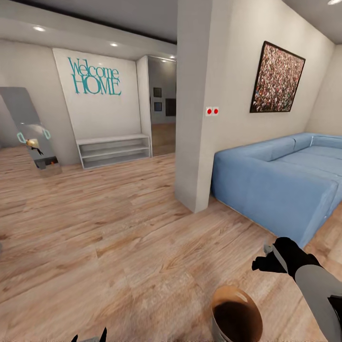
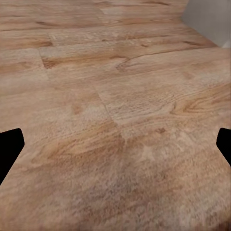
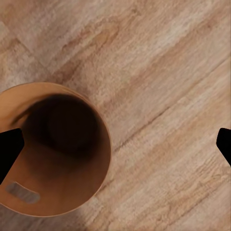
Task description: Put the three can of soda from the living room inside the tash can in the kitchen.
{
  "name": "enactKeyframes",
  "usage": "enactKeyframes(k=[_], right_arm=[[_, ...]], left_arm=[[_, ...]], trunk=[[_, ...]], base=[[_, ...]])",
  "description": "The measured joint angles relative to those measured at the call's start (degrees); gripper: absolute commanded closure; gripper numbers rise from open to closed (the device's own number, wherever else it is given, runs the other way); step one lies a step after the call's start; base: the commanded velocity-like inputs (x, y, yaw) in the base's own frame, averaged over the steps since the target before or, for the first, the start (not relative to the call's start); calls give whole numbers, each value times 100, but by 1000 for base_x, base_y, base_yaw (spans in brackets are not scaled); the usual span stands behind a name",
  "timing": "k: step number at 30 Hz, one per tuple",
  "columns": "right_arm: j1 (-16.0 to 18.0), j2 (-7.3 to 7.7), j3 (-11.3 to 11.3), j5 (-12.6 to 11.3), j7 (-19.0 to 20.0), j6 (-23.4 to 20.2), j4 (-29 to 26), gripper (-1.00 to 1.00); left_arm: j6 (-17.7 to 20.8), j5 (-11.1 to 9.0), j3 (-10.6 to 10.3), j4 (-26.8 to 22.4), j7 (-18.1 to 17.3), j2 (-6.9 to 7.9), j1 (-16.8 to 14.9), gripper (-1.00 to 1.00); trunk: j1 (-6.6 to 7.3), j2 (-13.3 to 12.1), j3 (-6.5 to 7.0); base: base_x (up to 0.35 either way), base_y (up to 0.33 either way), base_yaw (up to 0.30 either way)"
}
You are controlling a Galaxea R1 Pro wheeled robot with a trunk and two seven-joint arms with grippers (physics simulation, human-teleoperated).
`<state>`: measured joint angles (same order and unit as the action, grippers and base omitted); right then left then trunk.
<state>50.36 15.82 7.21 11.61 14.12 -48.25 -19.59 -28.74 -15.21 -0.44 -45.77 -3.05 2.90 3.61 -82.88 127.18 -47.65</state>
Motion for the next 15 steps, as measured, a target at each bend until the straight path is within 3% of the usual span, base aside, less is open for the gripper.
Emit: enactKeyframes(k=[15], right_arm=[[-4,-12,0,-5,-13,0,11,-100]], left_arm=[[0,0,0,-2,5,0,0,-100]], trunk=[[-329,602,-269]], base=[[0,0,0]])
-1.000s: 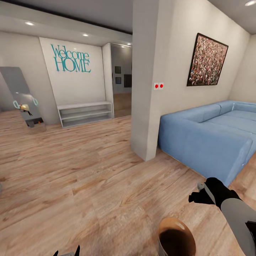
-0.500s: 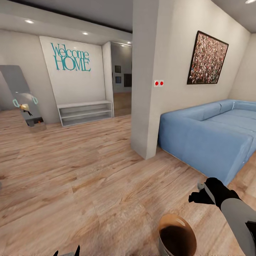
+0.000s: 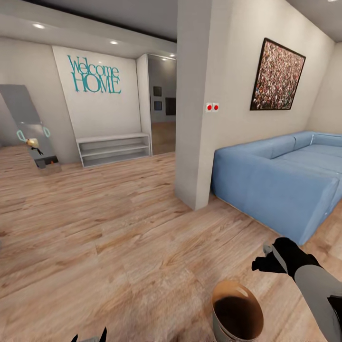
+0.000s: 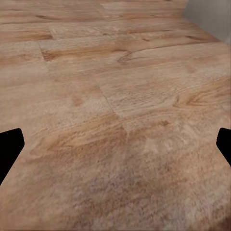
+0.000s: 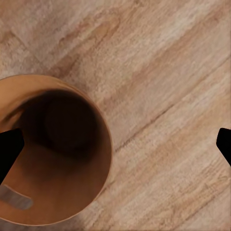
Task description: Put the three can of soda from the living room inside the tash can in the kitchen.
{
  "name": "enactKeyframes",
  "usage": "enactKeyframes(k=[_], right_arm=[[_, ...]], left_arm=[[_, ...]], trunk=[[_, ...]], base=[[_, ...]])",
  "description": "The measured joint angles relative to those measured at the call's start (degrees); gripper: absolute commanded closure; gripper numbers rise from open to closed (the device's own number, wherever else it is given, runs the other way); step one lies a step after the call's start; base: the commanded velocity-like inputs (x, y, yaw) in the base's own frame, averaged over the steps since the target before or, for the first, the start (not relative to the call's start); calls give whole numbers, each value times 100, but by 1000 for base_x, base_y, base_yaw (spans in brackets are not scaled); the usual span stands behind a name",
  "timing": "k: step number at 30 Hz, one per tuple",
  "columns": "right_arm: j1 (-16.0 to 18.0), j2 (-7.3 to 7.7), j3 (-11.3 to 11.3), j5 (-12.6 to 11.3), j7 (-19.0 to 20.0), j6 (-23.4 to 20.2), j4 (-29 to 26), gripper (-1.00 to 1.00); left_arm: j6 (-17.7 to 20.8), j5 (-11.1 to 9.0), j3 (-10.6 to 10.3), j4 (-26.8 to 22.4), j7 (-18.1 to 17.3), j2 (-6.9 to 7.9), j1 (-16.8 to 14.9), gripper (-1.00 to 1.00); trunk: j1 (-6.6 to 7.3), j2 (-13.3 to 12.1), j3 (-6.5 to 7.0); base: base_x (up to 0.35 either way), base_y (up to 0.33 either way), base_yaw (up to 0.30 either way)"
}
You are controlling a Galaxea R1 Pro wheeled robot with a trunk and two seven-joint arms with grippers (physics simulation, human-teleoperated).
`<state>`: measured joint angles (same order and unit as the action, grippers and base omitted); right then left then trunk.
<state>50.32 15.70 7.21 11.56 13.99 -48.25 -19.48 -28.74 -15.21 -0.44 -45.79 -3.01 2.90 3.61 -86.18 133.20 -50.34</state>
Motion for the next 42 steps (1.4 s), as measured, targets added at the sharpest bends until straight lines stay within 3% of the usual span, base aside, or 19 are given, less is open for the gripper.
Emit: enactKeyframes(k=[25,42], right_arm=[[-5,-67,-3,5,-1,0,-3,-100],[-4,-74,-16,4,-1,0,-3,-100]], left_arm=[[0,0,0,2,2,0,0,-100],[0,0,0,1,2,0,0,-100]], trunk=[[-549,1003,-449],[-594,1026,-825]], base=[[0,0,0],[0,0,0]])
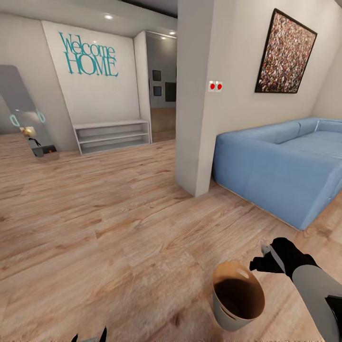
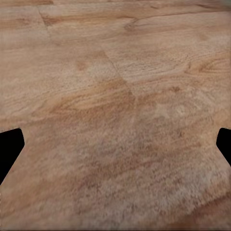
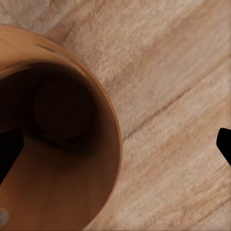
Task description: Put the three can of soda from the living room inside the tash can in the kitchen.
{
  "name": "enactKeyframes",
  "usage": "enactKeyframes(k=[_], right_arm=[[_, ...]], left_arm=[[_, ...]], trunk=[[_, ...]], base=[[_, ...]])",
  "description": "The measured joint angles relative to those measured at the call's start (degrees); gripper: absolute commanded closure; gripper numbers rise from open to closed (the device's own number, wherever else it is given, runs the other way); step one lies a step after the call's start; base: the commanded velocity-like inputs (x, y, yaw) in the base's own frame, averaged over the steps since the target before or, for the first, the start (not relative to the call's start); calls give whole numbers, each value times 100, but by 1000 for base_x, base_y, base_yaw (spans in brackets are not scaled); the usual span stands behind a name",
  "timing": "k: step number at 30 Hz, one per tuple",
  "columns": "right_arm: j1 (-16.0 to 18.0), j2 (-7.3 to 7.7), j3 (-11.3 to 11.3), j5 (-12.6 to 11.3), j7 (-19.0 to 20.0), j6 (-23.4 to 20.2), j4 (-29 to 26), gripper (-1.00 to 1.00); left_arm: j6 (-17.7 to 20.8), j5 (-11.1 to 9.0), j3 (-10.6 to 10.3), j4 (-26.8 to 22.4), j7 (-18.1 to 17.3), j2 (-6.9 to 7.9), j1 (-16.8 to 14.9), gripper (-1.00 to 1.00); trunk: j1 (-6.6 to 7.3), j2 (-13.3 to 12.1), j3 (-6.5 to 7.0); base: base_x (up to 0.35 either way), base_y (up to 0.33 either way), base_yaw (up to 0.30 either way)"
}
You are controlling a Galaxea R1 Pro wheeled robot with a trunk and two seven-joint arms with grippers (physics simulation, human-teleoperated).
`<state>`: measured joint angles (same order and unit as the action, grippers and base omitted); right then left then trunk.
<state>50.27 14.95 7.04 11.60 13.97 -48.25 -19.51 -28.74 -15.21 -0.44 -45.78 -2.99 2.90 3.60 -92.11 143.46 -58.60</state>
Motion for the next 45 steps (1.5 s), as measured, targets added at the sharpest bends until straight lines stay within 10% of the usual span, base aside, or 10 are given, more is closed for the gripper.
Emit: enactKeyframes(k=[45], right_arm=[[-3,-56,-16,4,0,17,12,-100]], left_arm=[[-2,2,-9,1,0,0,0,-100]], trunk=[[-85,44,-731]], base=[[0,0,0]])
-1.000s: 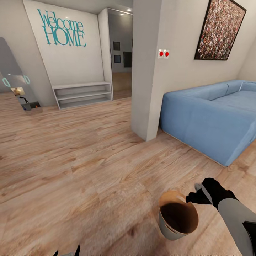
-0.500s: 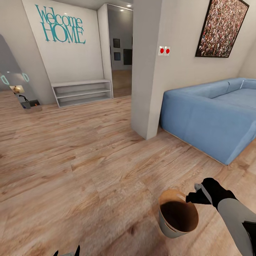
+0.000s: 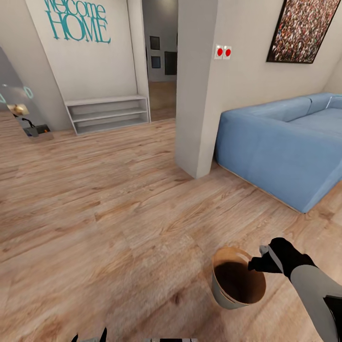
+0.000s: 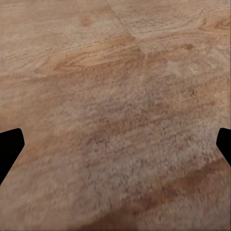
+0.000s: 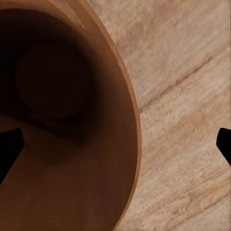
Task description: Put the three can of soda from the living room inside the tash can in the kitchen.
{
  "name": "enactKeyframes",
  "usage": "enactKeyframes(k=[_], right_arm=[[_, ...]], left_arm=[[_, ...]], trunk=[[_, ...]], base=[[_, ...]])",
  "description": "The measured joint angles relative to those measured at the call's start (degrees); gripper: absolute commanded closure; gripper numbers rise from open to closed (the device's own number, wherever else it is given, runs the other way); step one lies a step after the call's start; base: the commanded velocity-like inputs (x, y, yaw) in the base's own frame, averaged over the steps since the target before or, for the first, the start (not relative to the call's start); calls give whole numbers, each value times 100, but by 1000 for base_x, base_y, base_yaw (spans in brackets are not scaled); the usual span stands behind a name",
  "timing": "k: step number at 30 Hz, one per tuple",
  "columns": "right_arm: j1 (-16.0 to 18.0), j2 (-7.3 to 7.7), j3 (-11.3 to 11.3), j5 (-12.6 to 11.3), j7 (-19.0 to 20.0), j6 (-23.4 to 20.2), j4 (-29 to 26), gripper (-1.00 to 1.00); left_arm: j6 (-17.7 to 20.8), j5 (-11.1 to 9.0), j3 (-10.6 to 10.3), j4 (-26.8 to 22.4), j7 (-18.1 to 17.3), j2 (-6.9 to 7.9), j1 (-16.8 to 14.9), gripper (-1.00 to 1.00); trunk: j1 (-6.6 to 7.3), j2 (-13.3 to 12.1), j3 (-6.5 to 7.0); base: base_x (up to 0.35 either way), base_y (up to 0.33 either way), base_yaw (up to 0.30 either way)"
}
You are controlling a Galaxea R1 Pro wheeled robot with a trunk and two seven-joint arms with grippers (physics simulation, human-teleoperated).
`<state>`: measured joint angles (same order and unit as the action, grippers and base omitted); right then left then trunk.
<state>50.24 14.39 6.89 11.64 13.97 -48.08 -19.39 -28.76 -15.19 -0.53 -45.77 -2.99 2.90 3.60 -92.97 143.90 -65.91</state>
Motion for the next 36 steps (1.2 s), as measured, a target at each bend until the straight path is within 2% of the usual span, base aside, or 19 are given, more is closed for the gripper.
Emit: enactKeyframes(k=[7,8,9,14,24,29,36], right_arm=[[-5,-28,-3,-2,0,0,1,-100],[-5,-41,-3,-3,0,0,2,-100],[-6,-133,5,-16,-1,95,9,-100],[-6,-179,5,-4,0,250,27,-100],[-6,-186,12,5,3,286,30,-100],[-6,-137,28,20,15,295,23,-100],[-9,-143,25,20,17,298,2,-100]], left_arm=[[-6,-1,-7,-2,-12,0,0,-100],[-6,-1,-7,-2,-15,0,0,-100],[-7,0,-8,-2,-23,0,0,-100],[-4,-1,-2,-2,-25,0,0,-100],[-4,-4,8,-4,-23,1,0,-100],[-6,-7,9,-4,-15,0,4,-100],[-1,-3,9,-3,-1,0,2,-100]], trunk=[[0,0,-1],[0,0,-1],[0,0,-1],[0,0,-1],[0,0,-1],[0,0,-1],[0,0,-1]], base=[[0,0,0],[81,0,0],[75,0,0],[43,0,0],[99,0,0],[18,-10,0],[3,-151,0]])
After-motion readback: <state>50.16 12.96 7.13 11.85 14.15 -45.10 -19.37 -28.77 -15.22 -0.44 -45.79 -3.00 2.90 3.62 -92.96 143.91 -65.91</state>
